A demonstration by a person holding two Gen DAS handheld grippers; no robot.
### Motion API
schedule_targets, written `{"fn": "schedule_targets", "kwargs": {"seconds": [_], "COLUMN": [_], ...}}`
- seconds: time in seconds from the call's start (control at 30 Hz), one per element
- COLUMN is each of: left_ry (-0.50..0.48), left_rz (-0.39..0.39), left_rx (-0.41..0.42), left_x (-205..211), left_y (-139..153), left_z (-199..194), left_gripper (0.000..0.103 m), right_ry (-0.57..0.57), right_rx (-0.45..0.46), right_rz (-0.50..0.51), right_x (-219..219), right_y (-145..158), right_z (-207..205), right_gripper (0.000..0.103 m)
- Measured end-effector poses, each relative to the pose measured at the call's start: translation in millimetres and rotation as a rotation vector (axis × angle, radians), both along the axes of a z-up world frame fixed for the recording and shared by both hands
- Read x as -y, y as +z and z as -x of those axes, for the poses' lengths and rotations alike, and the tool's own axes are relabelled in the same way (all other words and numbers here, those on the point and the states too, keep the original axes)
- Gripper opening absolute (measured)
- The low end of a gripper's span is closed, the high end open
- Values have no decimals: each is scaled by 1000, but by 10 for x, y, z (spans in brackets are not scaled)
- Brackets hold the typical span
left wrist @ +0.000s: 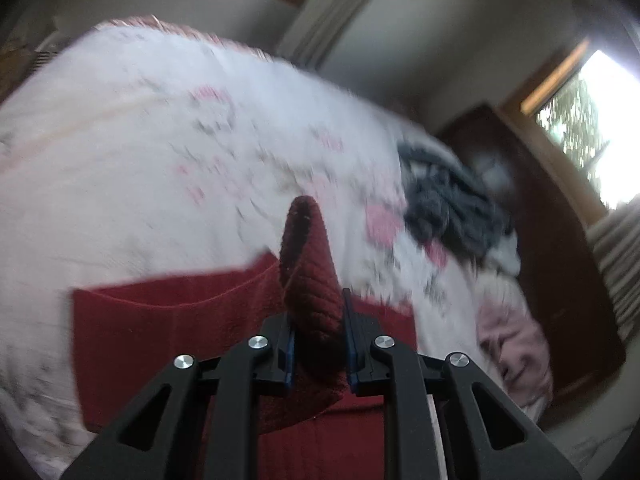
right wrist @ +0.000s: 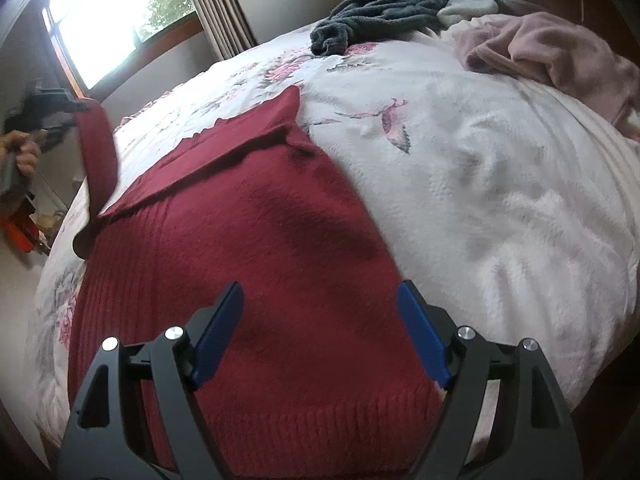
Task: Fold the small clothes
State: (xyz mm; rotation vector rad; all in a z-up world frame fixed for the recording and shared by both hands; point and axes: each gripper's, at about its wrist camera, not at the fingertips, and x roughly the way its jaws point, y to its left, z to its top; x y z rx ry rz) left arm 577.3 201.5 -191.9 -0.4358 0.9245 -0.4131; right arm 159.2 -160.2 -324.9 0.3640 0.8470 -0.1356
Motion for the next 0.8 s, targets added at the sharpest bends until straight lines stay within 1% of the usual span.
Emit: {"fn": "schedule_targets", "kwargs": {"seconds": [0.1,0.17,0.23,0.27,0.33,0.37,0.4,0.43,0.47,0.5,0.57,0.6,0.63,0.67,0.7,0.73,0.8], "left_ry": [-61,-109,-148,-164,-181,-180,-175,-159,-145,-132,-112,-108,-104,-102,-99,-90,-64], "left_rz": [-41,-65,-80,-92,-100,-101,-92,-59,-41,-27,9,12,8,5,2,2,36], "left_rx": [-54,-98,-144,-148,-128,-116,-109,-110,-121,-138,-155,-163,-171,-179,-193,-211,-261], "left_x": [390,632,789,842,813,722,618,461,361,238,-1,-63,-143,-175,-208,-240,-320], "left_y": [-416,-715,-902,-977,-1009,-983,-946,-946,-958,-972,-1031,-1076,-1144,-1199,-1278,-1353,-1525], "left_z": [-29,-57,-66,-41,65,150,238,377,459,583,961,1139,1387,1533,1701,1851,2152], "left_gripper": [18,20,32,34,55,57,61,64,64,64,65,66,66,66,66,66,66], "right_ry": [-2,5,26,37,67,77,86,98,112,124,165,193,205,226,235,223,212], "right_rx": [-4,-13,-36,-47,-66,-71,-75,-80,-83,-82,-99,-132,-153,-183,-226,-253,-322], "right_rz": [-3,-3,-16,-28,-76,-107,-161,-214,-277,-362,-491,-577,-630,-687,-733,-758,-817], "right_x": [65,104,130,137,145,154,159,153,147,135,76,21,-16,-68,-129,-161,-249], "right_y": [16,28,18,18,39,57,77,88,96,104,91,39,-7,-74,-169,-237,-408], "right_z": [-21,-45,-109,-148,-284,-364,-493,-617,-760,-968,-1371,-1690,-1917,-2175,-2496,-2700,-3131], "right_gripper": [79,79,80,80,81,81,82,82,82,82,83,81,80,76,66,65,65]}}
